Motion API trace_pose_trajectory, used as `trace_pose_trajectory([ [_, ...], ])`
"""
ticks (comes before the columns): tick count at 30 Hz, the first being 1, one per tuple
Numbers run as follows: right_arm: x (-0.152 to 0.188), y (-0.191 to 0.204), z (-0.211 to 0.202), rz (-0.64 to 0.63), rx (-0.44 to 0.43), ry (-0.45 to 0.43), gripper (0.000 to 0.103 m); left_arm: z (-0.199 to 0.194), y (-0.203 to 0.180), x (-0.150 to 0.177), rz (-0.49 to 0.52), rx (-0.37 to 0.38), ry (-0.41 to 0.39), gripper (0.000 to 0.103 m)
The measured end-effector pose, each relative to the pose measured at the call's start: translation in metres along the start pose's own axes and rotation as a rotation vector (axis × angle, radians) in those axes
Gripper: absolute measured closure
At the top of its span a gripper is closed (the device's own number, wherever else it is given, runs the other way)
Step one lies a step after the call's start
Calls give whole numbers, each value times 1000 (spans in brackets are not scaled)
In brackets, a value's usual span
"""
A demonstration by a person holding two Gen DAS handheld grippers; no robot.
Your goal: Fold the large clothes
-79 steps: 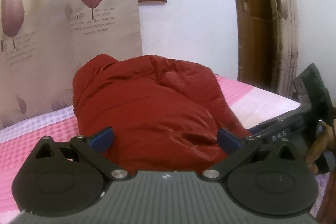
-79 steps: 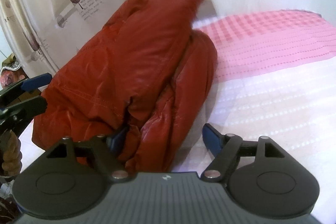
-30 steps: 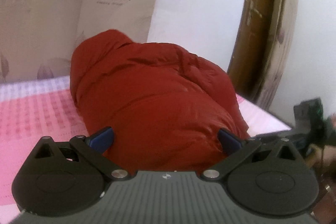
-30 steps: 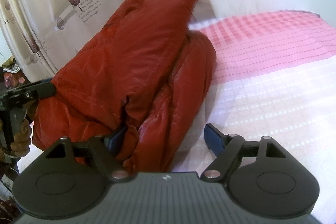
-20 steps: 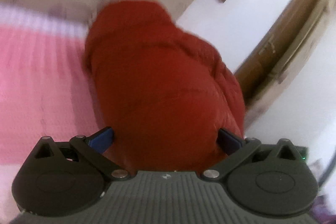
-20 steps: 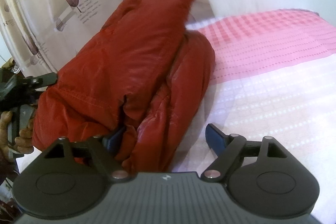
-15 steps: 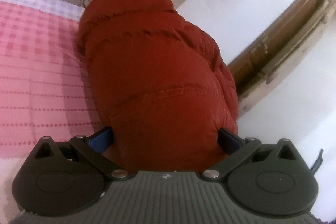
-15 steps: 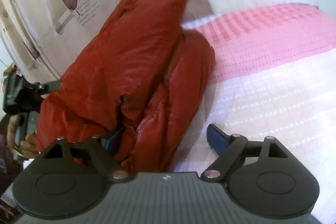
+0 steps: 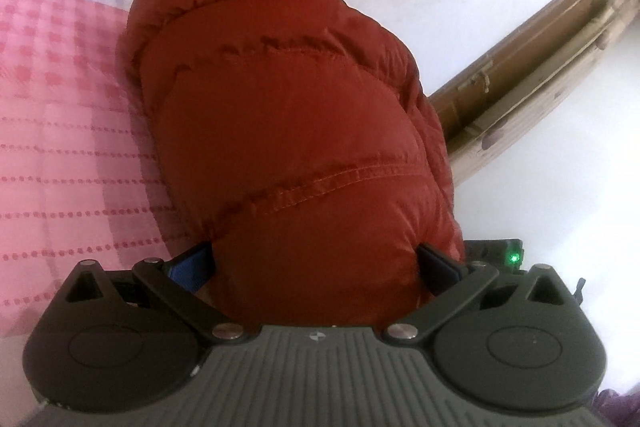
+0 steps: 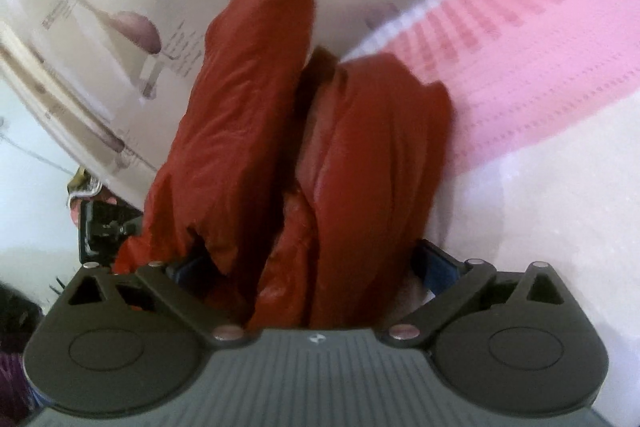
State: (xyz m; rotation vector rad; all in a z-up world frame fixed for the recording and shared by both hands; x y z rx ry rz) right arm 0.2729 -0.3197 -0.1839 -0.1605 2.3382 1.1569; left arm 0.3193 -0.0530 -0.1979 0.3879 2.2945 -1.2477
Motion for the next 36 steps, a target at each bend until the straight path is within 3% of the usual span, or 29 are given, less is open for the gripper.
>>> trace_pose_trajectory([
  [4,0,3,6,-22,-4,20,0,1,-7,5,21,-43,-41,2],
  [7,5,5,4,-12,-13,6,12,-2,-16,12,46,-79,-76,11],
  [11,14,12,-2,19,-32,-25,26,-11,-25,18,62,-105,-105,14],
  [14,24,16,-2,22,-48,-15,27,-16,-26,23,70,-104,-73,13],
  [18,22,17,-1,20,-27,9,15,-19,-21,21,62,-91,-50,0],
  [20,18,18,2,17,-9,13,1,-18,-16,20,54,-75,-40,0],
  [25,5,18,14,11,-41,28,0,-14,-5,20,21,-19,-20,0],
  [27,4,20,20,-2,-55,25,0,-10,-6,22,28,-30,-36,0],
  [30,6,27,26,-32,-58,22,2,-10,-22,30,128,-140,-88,5],
  [32,10,36,25,-53,-51,-3,17,-11,-41,36,232,-260,-133,8],
  [36,14,58,23,-119,-17,-49,33,-21,-57,41,257,-349,-193,13],
])
Point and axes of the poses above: each gripper's, at about its wrist camera, not at the fingertips, and z roughly the way its jaws point, y to its left, x to its underside, the point moved 8 cm from there along z, roughly the way its jaws point, and after that the axes turned 10 degrees about y, right-handed, at the moved point
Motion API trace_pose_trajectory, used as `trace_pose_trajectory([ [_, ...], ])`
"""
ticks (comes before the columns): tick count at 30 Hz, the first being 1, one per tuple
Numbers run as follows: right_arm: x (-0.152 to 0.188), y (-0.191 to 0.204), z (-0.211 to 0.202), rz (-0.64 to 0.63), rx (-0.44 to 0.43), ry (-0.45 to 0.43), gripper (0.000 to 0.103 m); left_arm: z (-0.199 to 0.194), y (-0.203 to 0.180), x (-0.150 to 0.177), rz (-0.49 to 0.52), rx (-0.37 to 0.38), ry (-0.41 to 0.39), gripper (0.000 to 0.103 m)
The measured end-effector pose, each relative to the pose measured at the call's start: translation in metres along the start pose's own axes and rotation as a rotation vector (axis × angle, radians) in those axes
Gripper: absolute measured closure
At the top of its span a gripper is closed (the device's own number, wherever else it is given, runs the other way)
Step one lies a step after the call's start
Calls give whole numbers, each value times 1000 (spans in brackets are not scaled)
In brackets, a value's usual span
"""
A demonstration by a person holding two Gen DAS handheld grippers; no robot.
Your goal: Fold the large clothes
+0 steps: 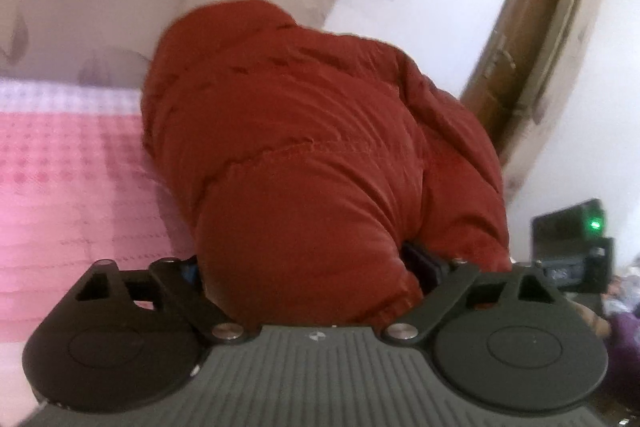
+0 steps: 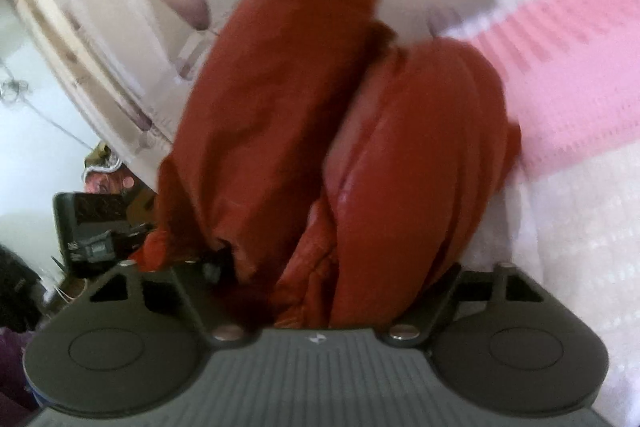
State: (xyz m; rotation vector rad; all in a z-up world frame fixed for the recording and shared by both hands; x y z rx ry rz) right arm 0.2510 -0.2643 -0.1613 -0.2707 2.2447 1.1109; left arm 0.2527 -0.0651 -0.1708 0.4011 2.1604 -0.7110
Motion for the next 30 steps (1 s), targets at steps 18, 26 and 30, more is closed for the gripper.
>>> trace_pose_trajectory([
  [18,-18,101,62,-151,-38,-17,40,-121,42,-17,-8,-225,-115,15],
  [26,-36,150,124,-211,-102,16,40,-177,93,-25,-35,-340,-155,15],
  [30,-44,166,154,-225,-122,33,40,-196,123,-29,-57,-393,-169,15],
])
Point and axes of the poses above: each gripper's, at about its wrist camera, not at the fingertips, and z roughly the way its jaws point, y to its left, x to its underside, the point moved 8 cm from there along z, roughly the way its jaws point, and after that the axes turned 10 degrees about y, right-handed, at the moved point
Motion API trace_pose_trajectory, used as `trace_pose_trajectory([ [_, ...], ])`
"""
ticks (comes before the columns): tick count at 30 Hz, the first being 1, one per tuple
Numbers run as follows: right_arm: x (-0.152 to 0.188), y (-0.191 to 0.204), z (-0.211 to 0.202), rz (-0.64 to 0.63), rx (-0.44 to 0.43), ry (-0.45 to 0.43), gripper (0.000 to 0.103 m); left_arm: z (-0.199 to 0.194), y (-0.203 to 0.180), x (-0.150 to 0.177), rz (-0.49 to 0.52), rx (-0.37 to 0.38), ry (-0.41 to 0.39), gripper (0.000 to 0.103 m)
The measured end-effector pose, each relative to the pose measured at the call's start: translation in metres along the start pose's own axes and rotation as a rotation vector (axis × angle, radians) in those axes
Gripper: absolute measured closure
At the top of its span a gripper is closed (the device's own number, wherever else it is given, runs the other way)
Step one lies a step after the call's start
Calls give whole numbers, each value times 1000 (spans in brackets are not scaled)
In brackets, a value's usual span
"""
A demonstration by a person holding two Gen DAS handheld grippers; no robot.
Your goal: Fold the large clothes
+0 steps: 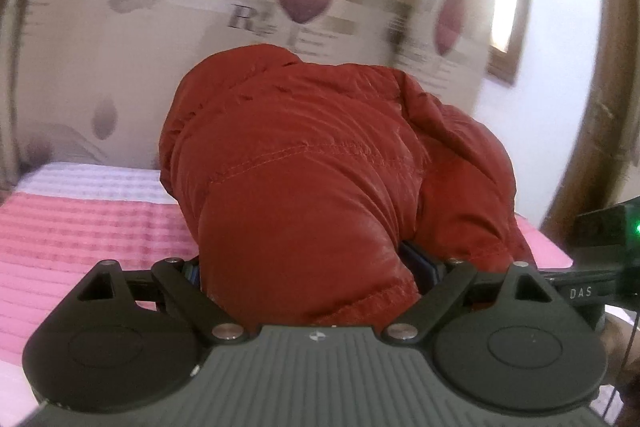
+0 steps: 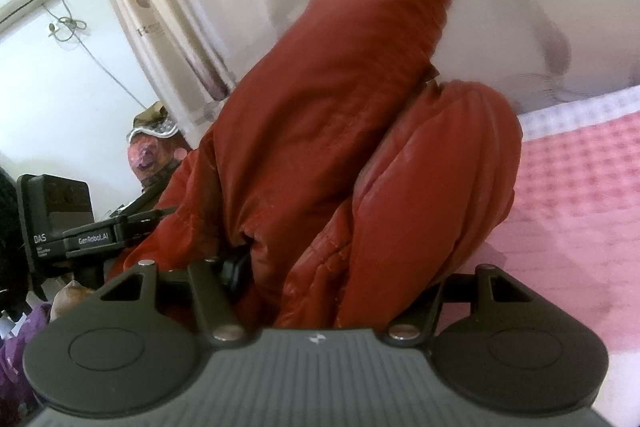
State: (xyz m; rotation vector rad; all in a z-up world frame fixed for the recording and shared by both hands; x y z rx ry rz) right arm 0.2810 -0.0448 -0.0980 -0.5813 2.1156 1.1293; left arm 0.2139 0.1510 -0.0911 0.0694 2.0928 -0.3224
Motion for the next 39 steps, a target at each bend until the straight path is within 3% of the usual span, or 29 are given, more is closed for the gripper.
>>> trace_pose_trajectory([
  [15,-9,-2,102,-6,-46,96,40,20,99,13,-88,-153,24,15],
  [21,-3,-15,117,-5,-58,118,40,24,110,26,-102,-166,22,14],
  [24,3,-24,117,7,-50,131,39,25,109,29,-101,-177,19,8],
  [27,5,-28,120,15,-6,138,28,27,111,34,-114,-206,10,0],
  [32,6,-30,123,-27,122,174,3,23,110,36,-101,-230,5,0],
  [39,12,-33,125,-39,194,215,0,13,100,34,-49,-311,-6,0],
])
Point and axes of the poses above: each gripper's, at about its wrist camera, not at the fingertips, and z roughly the way its jaws point, y to its left, x to its underside, the point moved 8 cm from there along z, roughly the way its jaws point, and after that the axes turned 10 degrees about y, right-handed, at the moved point
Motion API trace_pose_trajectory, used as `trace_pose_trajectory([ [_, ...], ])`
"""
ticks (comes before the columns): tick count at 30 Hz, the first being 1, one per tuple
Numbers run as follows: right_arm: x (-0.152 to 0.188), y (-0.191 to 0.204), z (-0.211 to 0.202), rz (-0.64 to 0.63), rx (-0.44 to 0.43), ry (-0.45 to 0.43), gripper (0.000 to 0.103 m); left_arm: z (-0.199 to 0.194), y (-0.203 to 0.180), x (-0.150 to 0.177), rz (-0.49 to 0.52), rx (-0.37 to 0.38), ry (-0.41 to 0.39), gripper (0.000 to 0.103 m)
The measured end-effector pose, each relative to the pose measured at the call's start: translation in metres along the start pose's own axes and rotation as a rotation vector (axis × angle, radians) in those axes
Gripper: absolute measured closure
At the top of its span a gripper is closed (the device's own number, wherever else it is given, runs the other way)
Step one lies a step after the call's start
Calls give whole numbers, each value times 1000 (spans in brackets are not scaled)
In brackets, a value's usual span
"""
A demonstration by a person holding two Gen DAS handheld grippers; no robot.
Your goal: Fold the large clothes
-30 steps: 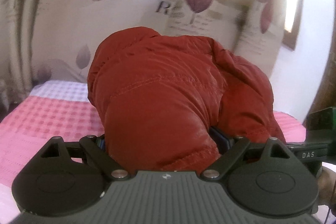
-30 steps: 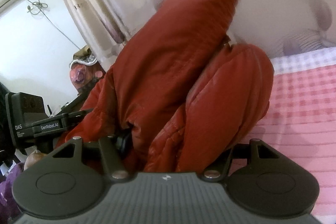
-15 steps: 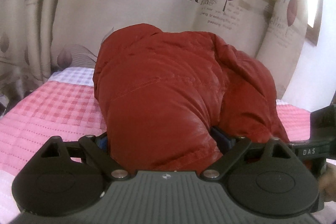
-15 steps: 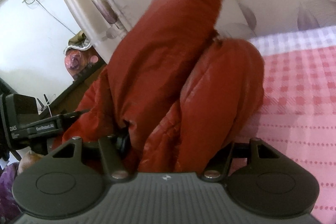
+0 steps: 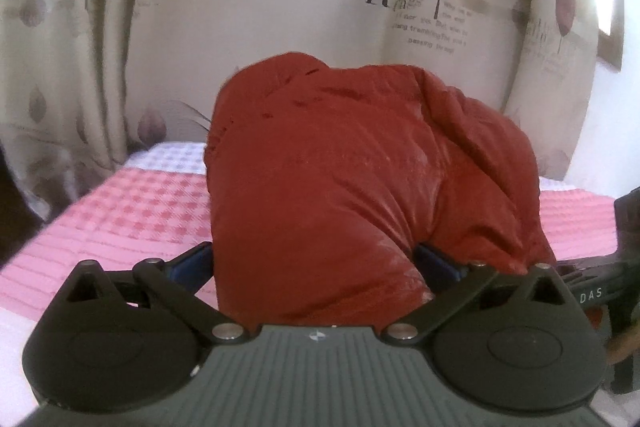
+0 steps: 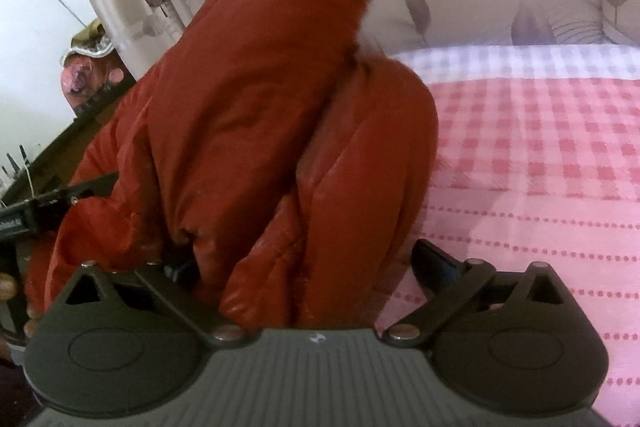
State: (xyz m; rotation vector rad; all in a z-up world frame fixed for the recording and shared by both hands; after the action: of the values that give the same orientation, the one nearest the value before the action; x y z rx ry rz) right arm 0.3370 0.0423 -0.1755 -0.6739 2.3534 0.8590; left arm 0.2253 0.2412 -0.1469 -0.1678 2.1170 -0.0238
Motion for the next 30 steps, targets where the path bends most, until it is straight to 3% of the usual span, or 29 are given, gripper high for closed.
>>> trace_pose_trajectory([
  [5,2,0,-2,3,14,-3,0,-15,-7,-1,95,-84,-40,0],
  [15,6,4,-10,58,34,-34,0,-30,-20,0,139,-207,-92,0],
  [24,9,9,-15,33,100,-73,0,-31,-18,2,92,-182,-94,0],
  [30,11,17,-19,-13,166,-110,0,-32,-22,2,118,-195,-93,0],
])
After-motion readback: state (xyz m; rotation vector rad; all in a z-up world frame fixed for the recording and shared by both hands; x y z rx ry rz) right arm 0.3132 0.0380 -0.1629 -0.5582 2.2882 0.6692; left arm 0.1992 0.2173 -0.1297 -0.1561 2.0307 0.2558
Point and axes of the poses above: each gripper's, at about its wrist camera, not at the fingertips, and z roughly the way its jaws point, y to its left, x to its underside, the point moved 8 cm from there along z, roughly the way its jaws point, and after that the axes turned 10 degrees about y, right-handed, at the moved point
